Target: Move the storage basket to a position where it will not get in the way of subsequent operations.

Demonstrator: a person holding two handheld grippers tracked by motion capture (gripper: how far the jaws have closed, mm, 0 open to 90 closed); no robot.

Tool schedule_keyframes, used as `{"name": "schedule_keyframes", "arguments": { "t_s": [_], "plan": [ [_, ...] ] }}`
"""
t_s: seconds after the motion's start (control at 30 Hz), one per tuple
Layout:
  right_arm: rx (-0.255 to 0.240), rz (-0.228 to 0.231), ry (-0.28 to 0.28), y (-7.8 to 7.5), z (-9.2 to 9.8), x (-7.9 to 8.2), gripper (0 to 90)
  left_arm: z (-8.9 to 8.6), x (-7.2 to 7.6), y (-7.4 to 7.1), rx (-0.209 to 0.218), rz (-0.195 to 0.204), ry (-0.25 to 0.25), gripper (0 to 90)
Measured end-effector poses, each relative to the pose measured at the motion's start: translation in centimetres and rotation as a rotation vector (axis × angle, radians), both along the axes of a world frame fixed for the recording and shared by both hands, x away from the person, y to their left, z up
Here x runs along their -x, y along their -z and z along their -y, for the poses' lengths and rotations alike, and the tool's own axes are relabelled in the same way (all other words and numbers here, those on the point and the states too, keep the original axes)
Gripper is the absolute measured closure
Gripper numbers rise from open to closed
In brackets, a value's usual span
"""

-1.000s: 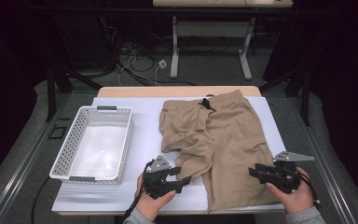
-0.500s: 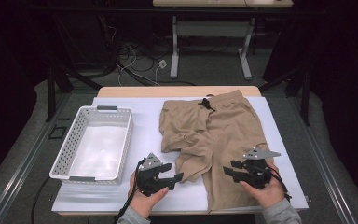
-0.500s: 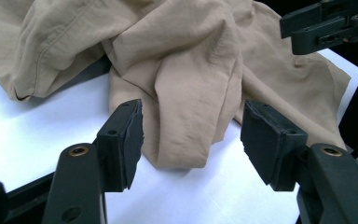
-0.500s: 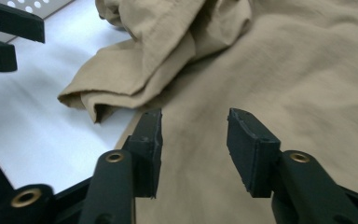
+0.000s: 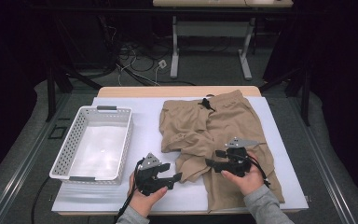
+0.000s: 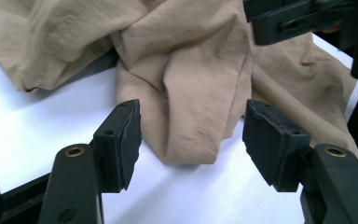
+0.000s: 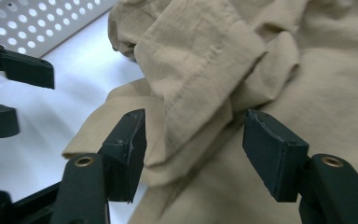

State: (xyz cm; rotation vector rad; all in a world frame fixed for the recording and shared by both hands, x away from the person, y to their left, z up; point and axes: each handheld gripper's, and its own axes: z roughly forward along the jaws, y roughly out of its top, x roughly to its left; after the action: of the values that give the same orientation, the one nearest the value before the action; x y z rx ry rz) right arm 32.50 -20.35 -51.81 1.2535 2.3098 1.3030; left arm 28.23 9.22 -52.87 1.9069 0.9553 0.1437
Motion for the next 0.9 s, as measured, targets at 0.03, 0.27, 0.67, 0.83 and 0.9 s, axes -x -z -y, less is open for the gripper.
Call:
{"name": "schedule_keyframes", "arguments": {
  "t_s": [0.03,0.27,0.67,0.83,0.9],
  "plan": [
    [-0.014,-0.002,-0.007,0.1,-0.3,-0.2,46.6,-0.1,0.0,-0.1,0.001,-0.001,0.001,37.4],
    [0.005,0.017,-0.040,-1.4,-1.9,-1.3,87.5,-1.7,-0.2,-1.3,0.025,0.018,-0.033,37.4],
    [0.105,0.224,-0.154,-9.7,-2.7,-2.0,88.4,-4.2,-0.3,-2.3,0.063,0.032,-0.097,37.4],
    [0.082,0.226,-0.221,-10.6,-2.8,-0.3,88.2,-4.4,-0.1,-2.8,0.069,0.042,-0.097,37.4],
    [0.073,0.218,-0.275,-10.3,-3.2,0.5,88.2,-4.4,0.0,-3.0,0.069,0.051,-0.097,37.4]
  ]
}}
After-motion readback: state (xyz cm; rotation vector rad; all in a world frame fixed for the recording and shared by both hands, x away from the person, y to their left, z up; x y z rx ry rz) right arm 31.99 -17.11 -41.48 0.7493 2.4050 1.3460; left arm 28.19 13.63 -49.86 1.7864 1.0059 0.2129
